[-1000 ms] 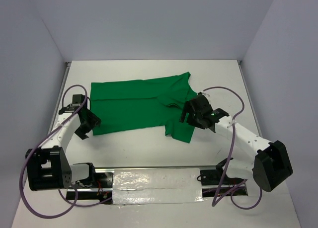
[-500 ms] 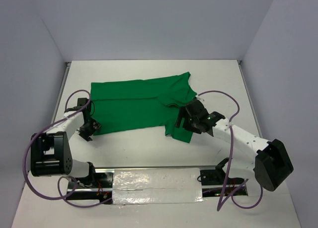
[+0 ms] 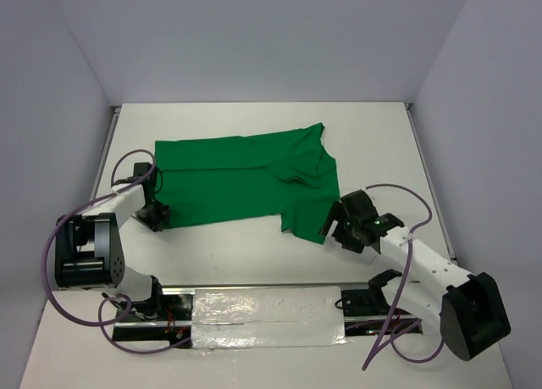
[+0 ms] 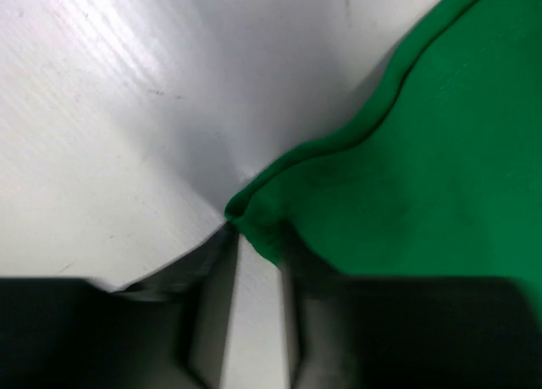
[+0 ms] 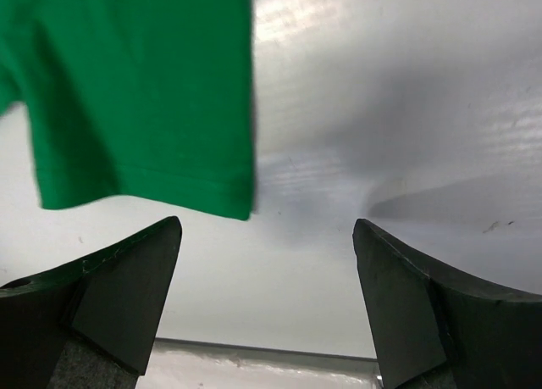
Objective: Fold and stack the t-shirts
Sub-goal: Grap the side of the flattened tshirt closest away from the robot with both arms
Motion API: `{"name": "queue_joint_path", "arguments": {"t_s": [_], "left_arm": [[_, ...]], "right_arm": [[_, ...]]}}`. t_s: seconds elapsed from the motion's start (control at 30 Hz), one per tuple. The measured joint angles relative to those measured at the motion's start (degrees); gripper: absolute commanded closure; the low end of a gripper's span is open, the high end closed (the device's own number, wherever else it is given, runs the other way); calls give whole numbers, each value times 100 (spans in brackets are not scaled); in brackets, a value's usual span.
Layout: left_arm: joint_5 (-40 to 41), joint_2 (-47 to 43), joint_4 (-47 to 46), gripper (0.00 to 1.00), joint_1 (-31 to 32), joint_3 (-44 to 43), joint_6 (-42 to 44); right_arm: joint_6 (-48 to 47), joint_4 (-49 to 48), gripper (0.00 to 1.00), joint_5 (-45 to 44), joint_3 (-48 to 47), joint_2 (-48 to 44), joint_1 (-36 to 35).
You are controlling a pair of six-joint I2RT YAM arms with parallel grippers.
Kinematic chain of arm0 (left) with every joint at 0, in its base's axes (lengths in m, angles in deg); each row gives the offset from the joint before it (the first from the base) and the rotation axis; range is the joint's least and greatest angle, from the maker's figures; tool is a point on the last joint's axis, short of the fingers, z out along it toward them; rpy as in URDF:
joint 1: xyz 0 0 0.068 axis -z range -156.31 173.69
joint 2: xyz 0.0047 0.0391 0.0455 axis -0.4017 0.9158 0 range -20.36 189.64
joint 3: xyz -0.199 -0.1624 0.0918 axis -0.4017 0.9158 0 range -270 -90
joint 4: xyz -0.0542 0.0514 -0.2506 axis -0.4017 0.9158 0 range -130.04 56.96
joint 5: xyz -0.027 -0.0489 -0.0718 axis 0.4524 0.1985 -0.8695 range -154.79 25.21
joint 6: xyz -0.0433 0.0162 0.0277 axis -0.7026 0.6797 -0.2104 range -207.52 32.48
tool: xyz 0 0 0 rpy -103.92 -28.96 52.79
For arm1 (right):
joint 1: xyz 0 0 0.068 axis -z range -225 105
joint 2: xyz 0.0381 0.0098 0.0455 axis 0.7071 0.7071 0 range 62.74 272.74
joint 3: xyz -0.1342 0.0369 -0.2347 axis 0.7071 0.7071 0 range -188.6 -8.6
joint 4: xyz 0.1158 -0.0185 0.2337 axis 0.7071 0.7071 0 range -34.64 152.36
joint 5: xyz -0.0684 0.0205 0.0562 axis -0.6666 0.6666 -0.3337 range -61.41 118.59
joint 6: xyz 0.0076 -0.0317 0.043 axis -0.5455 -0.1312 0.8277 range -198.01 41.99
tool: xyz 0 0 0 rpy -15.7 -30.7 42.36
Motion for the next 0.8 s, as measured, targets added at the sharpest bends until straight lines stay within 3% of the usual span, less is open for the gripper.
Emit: {"name": "queue_joint_path", "arguments": {"t_s": [0.2,0.47,0.53,0.63,0.8], "left_arm": [[-2,63,-118,30,0,-83,-11],[46,7,-133,32,0,-66,-17],[103,7,-136,35,-2,-66,-24],[160,48,-155,47,-15,-66,-48],[201,94,-199,79,-48,-74,-146]], "right_arm": [[140,-212,10,369,195,262,50],[173,-531,11,555,142,501,52],[173,-568,11,573,142,516,52],[170,-577,11,581,142,516,52],[173,-577,11,579,142,518,52]]}}
